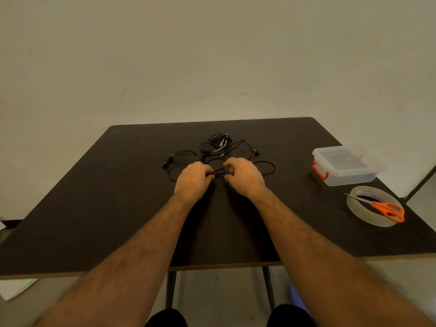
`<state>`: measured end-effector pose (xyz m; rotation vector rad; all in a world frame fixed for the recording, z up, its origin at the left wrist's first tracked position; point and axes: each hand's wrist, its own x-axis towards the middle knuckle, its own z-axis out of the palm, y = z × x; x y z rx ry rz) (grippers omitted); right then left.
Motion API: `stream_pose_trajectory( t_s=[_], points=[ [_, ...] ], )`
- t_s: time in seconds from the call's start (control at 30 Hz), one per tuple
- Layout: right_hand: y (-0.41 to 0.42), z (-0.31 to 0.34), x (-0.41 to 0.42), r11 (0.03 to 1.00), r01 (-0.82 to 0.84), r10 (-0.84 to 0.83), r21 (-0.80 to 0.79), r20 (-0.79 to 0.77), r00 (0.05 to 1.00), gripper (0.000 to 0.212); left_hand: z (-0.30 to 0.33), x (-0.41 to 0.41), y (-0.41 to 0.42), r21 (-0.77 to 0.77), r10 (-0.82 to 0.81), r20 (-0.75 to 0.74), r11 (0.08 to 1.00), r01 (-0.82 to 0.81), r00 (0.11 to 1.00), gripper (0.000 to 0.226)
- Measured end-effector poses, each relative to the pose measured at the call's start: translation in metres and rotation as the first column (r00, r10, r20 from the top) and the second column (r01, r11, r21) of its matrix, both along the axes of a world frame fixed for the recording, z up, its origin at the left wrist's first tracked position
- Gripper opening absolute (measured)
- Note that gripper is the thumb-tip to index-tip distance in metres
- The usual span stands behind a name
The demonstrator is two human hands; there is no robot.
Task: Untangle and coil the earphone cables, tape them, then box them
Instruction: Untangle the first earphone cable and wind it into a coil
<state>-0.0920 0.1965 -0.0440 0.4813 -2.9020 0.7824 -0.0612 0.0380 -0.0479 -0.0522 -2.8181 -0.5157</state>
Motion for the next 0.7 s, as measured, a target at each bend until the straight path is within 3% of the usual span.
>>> stream_pose_trajectory(
  t_s=[0.23,0.37,0.53,0.7],
  points=[
    [-0.004,0.005,0.006,0.991,0.004,-0.010,-0.135,-0.044,0.999,0.041,0.045,0.002,-0.019,0.061,0.057,-0.170,0.997,-0.047,0.984,0.018],
    [-0.011,0.029,0.016,0.950,-0.032,0.025,-0.309,-0.027,0.999,0.040,0.080,0.013,-0.020,0.093,0.075,-0.229,0.994,-0.055,0.971,0.021],
    [-0.020,0.070,0.038,0.857,-0.101,0.097,-0.506,-0.034,0.995,0.035,0.111,0.034,-0.006,0.287,0.071,-0.278,0.958,0.012,0.958,0.020],
    [-0.013,0.109,0.073,0.742,-0.100,0.143,-0.662,0.010,0.990,0.023,0.145,0.066,0.005,0.513,0.000,-0.321,0.841,0.174,0.947,0.012]
  ],
)
